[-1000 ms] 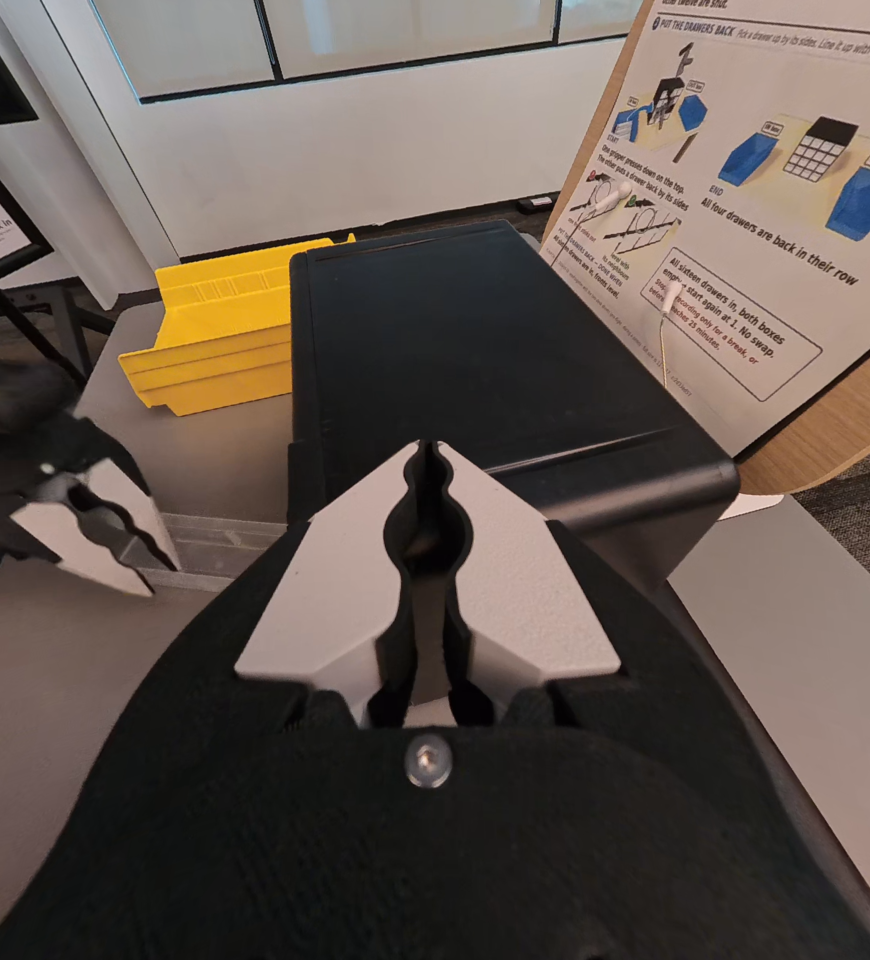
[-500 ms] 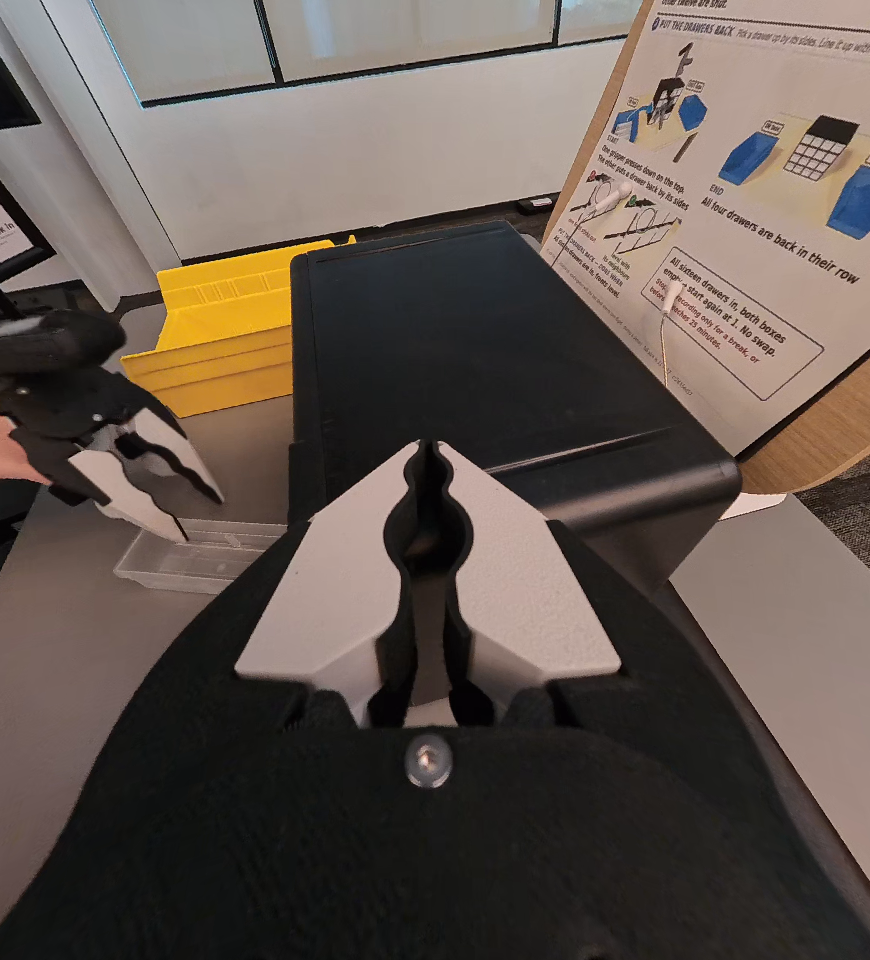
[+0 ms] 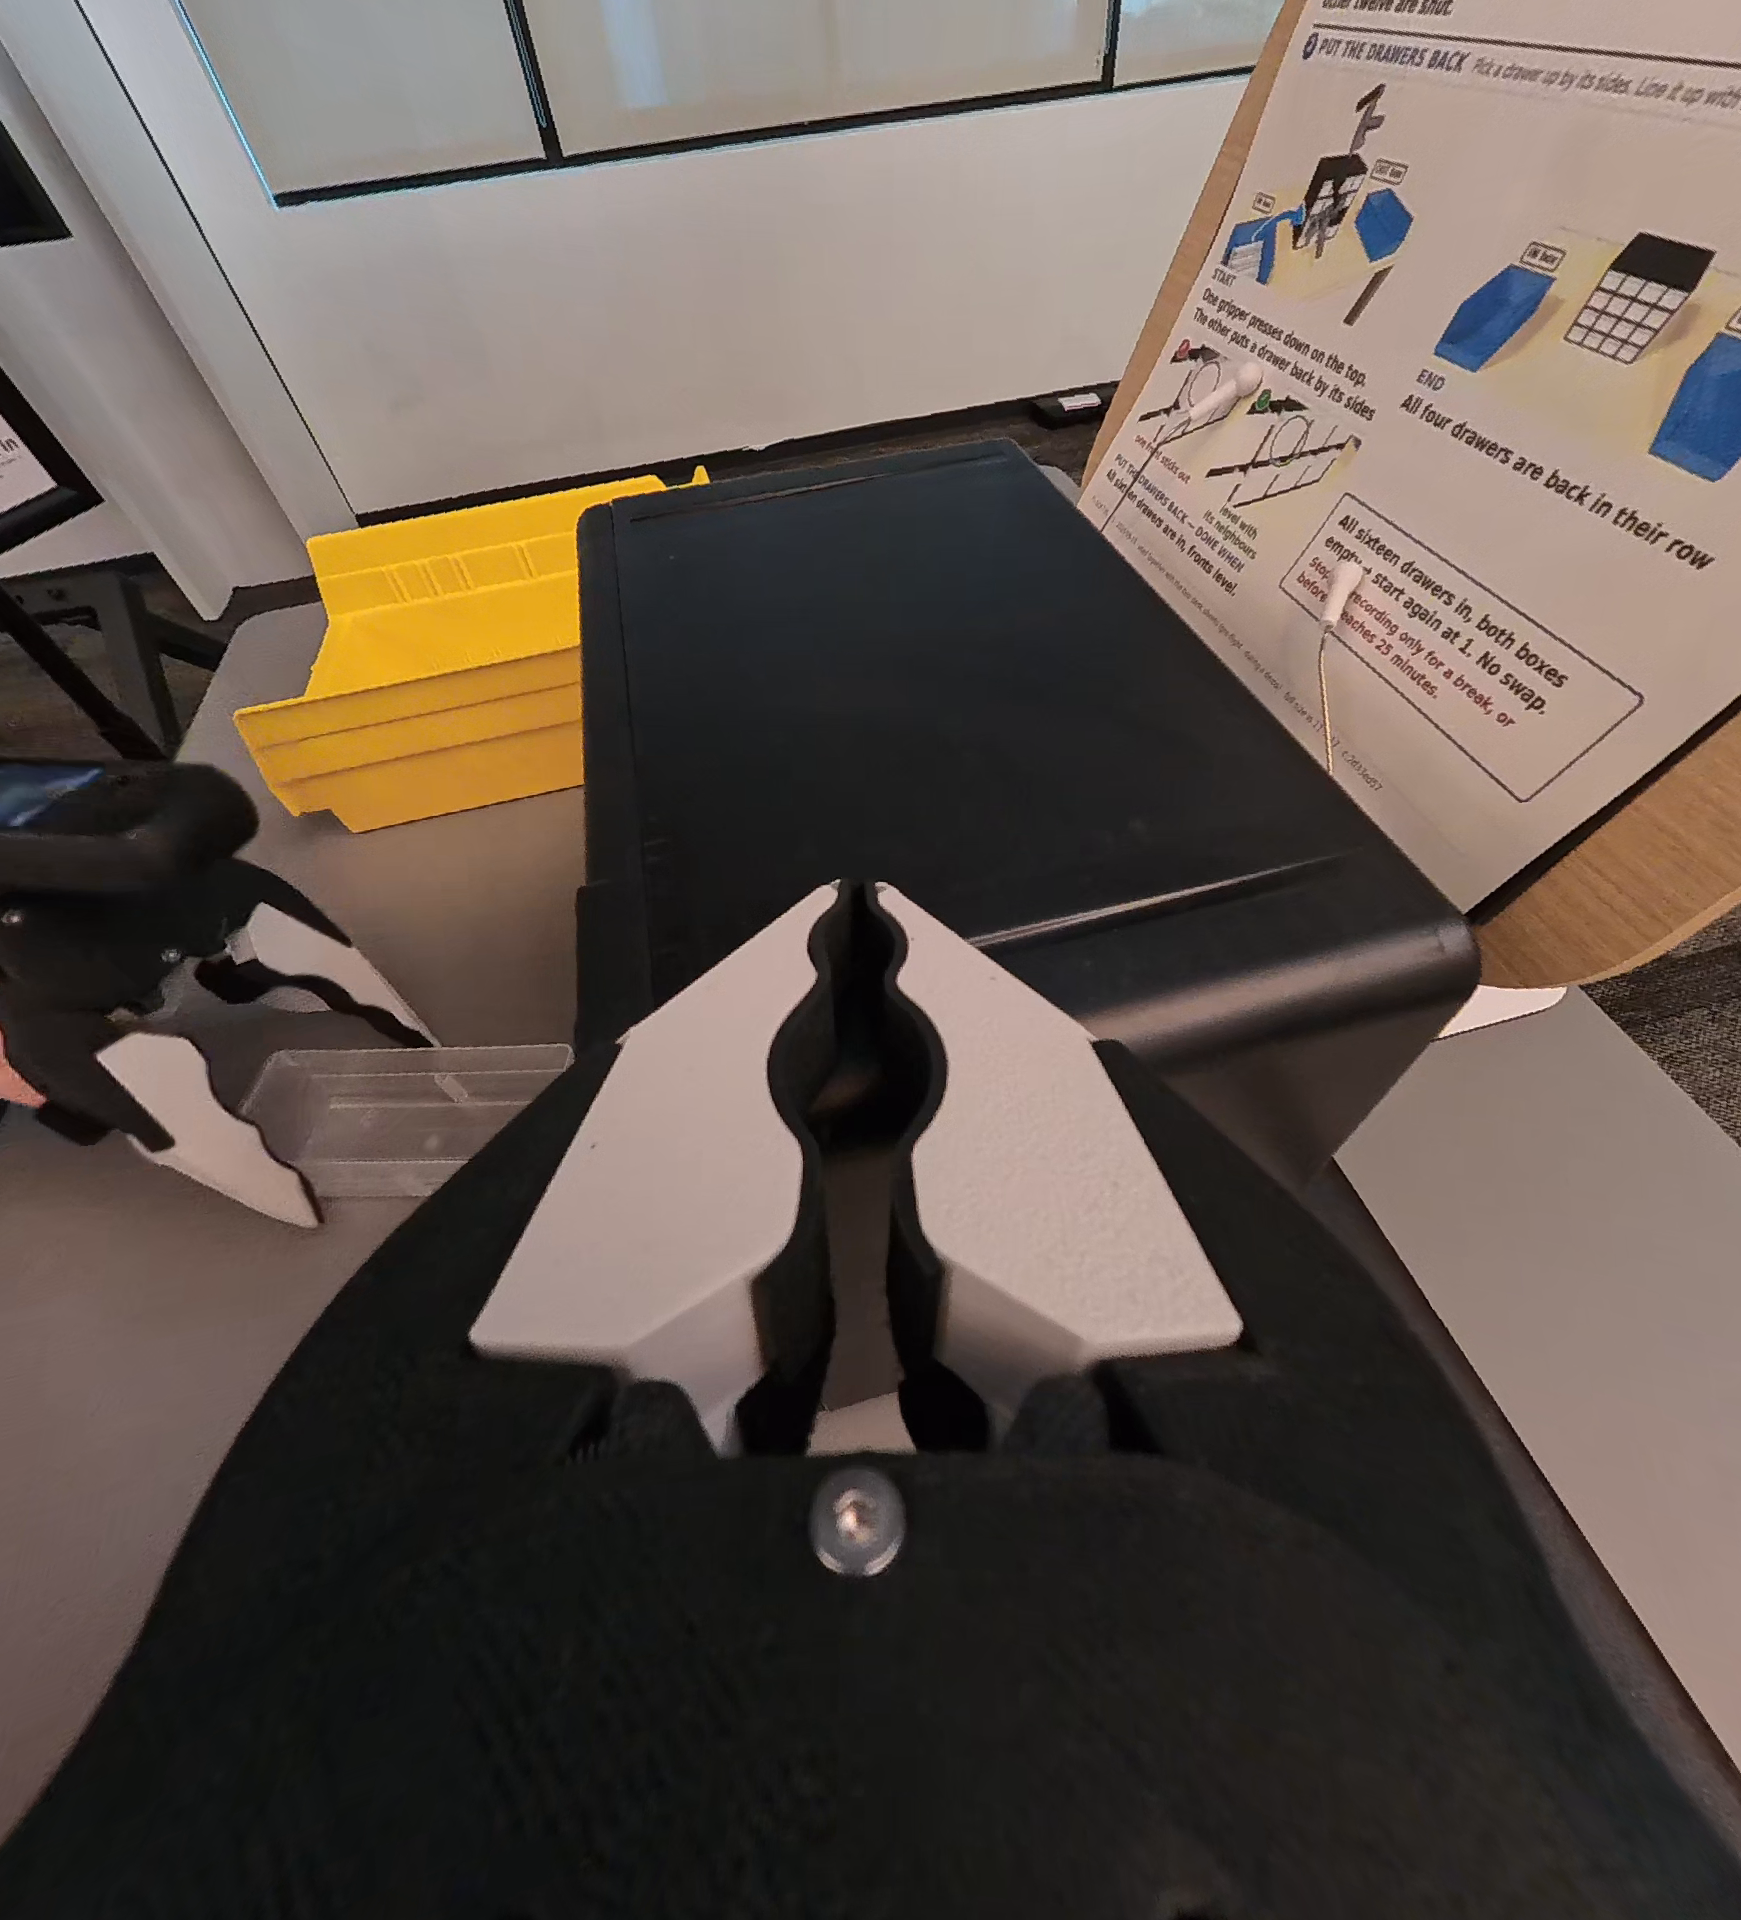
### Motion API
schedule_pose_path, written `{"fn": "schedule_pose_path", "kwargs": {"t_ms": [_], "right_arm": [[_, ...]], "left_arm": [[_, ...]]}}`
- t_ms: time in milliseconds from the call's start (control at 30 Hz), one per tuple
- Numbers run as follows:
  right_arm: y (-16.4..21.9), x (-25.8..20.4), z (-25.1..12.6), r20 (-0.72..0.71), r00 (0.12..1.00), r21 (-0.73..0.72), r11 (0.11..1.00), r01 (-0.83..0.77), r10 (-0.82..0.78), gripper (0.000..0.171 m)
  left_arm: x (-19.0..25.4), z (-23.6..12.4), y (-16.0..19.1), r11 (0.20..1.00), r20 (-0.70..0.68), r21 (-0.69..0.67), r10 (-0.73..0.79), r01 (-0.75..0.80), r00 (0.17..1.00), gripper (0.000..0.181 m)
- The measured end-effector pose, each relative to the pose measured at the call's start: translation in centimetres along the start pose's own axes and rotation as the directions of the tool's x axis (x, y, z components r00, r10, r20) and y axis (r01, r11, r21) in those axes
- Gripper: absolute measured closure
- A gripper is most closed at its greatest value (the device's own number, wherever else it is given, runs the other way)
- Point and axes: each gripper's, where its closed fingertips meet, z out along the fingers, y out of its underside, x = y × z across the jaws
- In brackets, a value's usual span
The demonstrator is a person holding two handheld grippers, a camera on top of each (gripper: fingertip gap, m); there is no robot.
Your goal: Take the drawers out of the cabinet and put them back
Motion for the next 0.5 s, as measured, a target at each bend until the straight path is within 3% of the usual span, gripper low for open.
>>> {"fn": "schedule_pose_path", "kwargs": {"t_ms": [133, 333, 500], "right_arm": [[0.0, 0.0, 0.0, -0.009, 1.000, -0.005, 1.000, 0.005, -0.005, 0.171], [0.0, 0.0, 0.0, -0.012, 1.000, -0.007, 1.000, 0.011, -0.011, 0.171], [0.0, 0.0, 0.0, -0.019, 1.000, -0.013, 1.000, 0.017, -0.017, 0.171]], "left_arm": [[-0.6, 0.2, -0.4, 0.999, 0.089, -0.045, -0.008, 0.012, 0.996, 0.118], [-1.2, 0.6, 0.7, 0.978, 0.164, -0.209, 0.032, 0.003, 0.986, 0.118], [-0.8, 0.1, -0.7, 0.984, 0.171, -0.177, 0.054, -0.023, 0.984, 0.120]]}}
